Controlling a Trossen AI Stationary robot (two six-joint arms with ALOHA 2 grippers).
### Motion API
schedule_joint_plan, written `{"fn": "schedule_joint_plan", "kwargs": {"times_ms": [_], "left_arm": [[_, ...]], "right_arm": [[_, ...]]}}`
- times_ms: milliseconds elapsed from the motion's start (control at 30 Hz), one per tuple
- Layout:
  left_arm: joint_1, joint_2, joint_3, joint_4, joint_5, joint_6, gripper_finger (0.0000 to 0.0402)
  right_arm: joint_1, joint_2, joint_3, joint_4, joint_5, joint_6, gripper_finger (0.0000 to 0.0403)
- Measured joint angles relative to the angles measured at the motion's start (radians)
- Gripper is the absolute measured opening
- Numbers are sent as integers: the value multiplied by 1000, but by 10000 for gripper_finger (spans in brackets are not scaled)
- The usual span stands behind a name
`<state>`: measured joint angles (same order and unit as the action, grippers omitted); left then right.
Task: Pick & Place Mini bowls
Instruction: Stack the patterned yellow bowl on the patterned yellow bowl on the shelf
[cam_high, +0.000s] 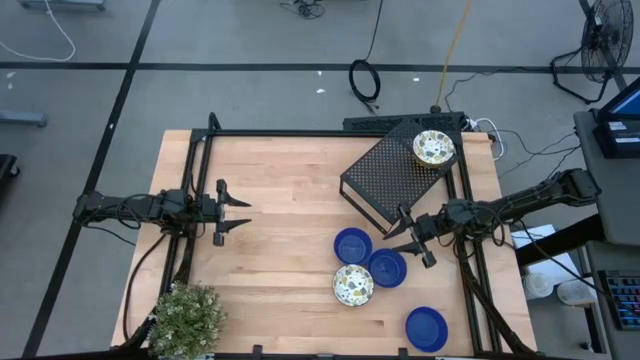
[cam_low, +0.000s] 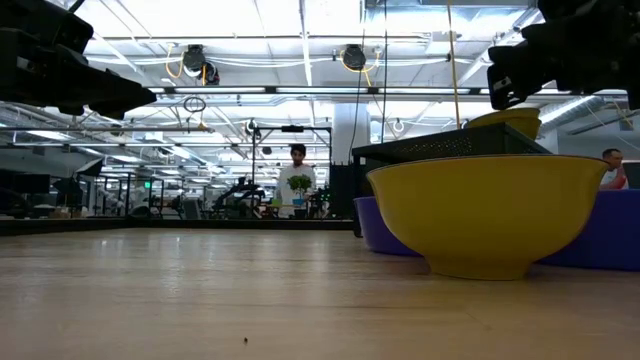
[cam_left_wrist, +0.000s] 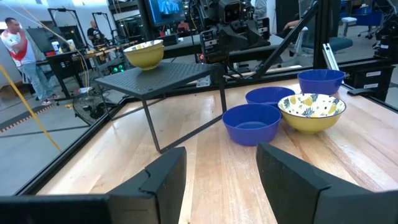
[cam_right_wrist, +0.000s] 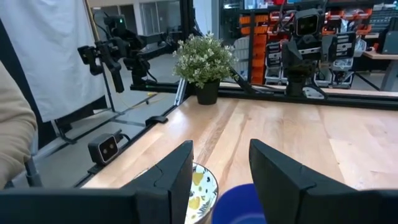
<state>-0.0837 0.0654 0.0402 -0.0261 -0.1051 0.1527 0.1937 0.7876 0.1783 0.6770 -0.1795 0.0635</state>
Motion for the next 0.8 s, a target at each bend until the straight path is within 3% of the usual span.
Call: {"fn": "schedule_joint_plan", "kwargs": {"times_ms": [200,500,633,800], "left_arm": [[0,0,0,0,0,0,198],[0,0,0,0,0,0,198],[0,0,0,0,0,0,198],[0,0,0,0,0,0,198]], "right_arm": [[5,3,0,10,5,92,144],[188,161,93,68,260,97,144],[259,281,232,-62,338,108,144],[279,428,473,-438,441,246,144]]}}
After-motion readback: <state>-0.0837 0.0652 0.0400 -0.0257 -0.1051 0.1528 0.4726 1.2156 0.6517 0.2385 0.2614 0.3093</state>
